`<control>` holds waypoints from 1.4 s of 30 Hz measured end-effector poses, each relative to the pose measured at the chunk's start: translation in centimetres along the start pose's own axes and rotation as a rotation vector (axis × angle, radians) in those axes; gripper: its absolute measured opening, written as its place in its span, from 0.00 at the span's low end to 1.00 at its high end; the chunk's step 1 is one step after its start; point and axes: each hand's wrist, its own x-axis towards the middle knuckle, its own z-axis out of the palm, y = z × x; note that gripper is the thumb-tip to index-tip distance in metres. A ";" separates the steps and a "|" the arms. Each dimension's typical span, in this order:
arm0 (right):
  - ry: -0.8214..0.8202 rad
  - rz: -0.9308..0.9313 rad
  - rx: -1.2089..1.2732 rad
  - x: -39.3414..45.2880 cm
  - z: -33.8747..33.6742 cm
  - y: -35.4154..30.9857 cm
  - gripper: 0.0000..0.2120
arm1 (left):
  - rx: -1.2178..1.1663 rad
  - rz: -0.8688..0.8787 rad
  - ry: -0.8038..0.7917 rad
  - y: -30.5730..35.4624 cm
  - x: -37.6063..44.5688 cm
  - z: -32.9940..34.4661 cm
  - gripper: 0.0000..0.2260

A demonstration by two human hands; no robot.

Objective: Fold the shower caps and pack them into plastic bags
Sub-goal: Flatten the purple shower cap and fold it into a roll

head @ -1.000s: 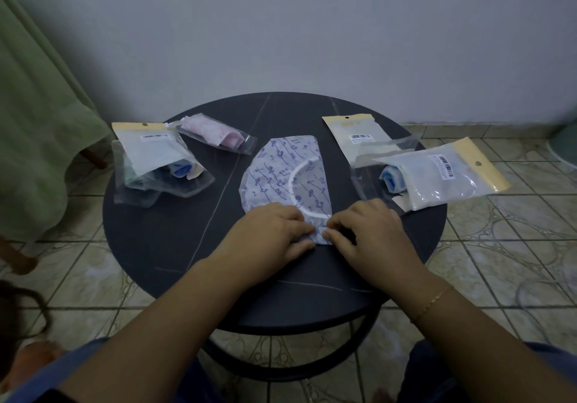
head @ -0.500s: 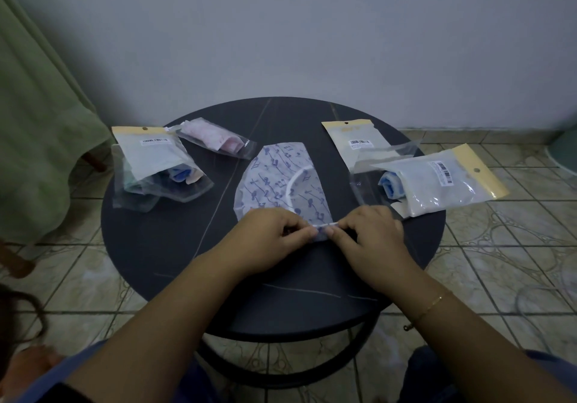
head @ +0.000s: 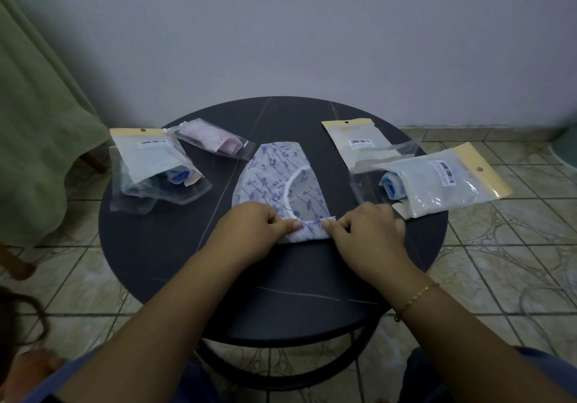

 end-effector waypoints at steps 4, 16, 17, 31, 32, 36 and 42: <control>0.017 0.016 0.007 0.1 0.1 -0.2 0.20 | 0.135 0.025 0.014 -0.1 0.0 0.3 0.20; 0.163 -0.229 0.070 0.5 0.3 0.9 0.10 | 0.192 0.301 0.004 -1.5 -0.1 -0.1 0.05; 0.184 -0.255 0.059 0.5 0.4 1.0 0.09 | 0.192 0.333 0.022 -1.6 -0.2 -0.1 0.06; 0.073 -0.465 -0.025 0.2 -0.4 1.7 0.15 | 0.297 0.449 0.048 -1.9 -0.1 -0.1 0.15; 0.055 -0.464 -0.020 0.1 -0.5 1.8 0.16 | 0.292 0.464 0.058 -1.9 -0.2 -0.1 0.14; 0.000 -0.410 0.033 -0.1 -0.9 1.8 0.12 | 0.231 0.479 0.023 -2.0 -0.4 -0.7 0.11; -0.085 -0.260 0.132 0.2 -0.8 0.9 0.11 | 0.023 0.323 0.042 -2.3 -0.2 -0.9 0.09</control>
